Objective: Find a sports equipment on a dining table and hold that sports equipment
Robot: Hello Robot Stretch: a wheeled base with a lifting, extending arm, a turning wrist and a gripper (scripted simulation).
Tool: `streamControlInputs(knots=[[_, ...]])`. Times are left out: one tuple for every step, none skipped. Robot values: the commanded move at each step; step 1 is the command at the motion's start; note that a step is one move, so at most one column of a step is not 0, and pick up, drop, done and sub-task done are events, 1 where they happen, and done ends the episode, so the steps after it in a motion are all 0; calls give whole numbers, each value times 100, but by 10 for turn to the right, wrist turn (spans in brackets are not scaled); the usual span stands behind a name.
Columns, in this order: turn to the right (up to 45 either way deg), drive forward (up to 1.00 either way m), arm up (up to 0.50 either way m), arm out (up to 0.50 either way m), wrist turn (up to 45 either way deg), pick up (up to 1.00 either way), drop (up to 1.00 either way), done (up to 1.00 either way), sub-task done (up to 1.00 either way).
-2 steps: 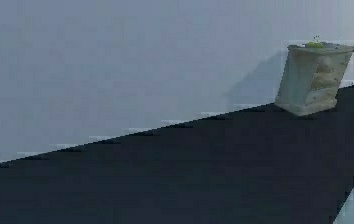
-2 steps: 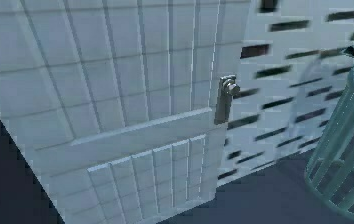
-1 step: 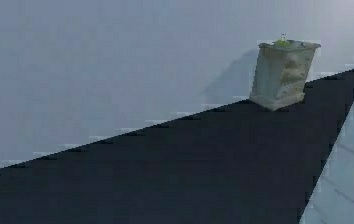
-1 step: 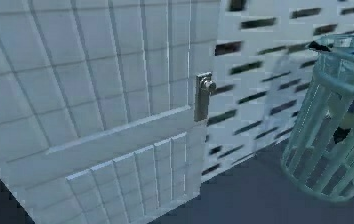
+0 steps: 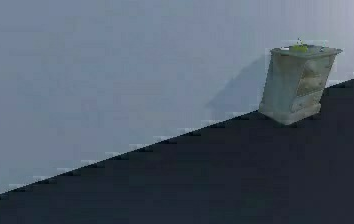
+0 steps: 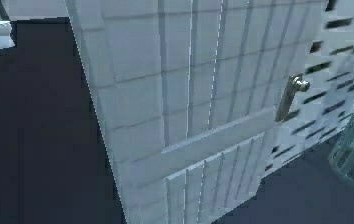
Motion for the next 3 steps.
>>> streamControlInputs(knots=[[-300, 0, 0, 0, 0, 0, 0, 0, 0], [0, 10, 0, 0, 0, 0, 0, 0, 0], [450, 0, 0, 0, 0, 0, 0, 0, 0]])
